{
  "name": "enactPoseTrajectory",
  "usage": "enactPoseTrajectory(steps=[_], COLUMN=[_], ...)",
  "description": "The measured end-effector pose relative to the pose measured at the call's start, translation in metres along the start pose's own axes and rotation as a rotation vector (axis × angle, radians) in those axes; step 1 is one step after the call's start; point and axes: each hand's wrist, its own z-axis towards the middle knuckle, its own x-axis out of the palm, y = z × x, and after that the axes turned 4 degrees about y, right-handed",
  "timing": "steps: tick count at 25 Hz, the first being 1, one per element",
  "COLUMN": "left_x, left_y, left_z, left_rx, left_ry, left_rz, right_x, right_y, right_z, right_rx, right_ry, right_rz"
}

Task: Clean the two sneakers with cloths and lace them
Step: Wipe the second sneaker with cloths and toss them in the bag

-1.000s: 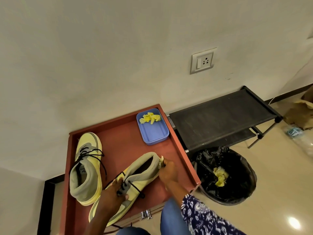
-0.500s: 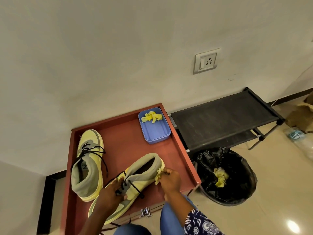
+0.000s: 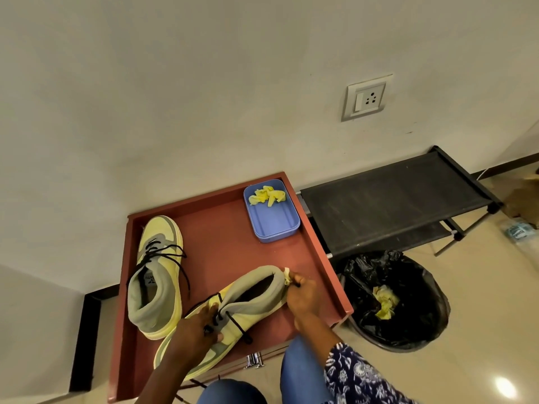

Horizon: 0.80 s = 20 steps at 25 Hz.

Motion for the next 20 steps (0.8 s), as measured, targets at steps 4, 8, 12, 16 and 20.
enactPoseTrajectory(steps=[4, 8, 12, 16, 20], left_x=[0.001, 0.001, 0.000, 0.000, 0.001], left_y=[0.002, 0.002, 0.000, 0.001, 0.001], left_z=[0.002, 0.003, 0.003, 0.003, 0.002], left_rx=[0.003, 0.002, 0.015, 0.018, 0.026], left_ry=[0.006, 0.001, 0.015, 0.023, 0.007], left_rz=[-0.003, -0.002, 0.030, 0.030, 0.009], right_x=[0.011, 0.013, 0.010, 0.001, -0.009], right_y=[-0.006, -0.004, -0.006, 0.009, 0.020], right_z=[-0.035, -0.062, -0.047, -0.010, 0.006], right_rx=[-0.022, -0.046, -0.017, 0.000, 0.019], right_ry=[-0.093, -0.093, -0.098, -0.057, 0.064], right_rz=[0.116, 0.199, 0.209, 0.080, 0.027])
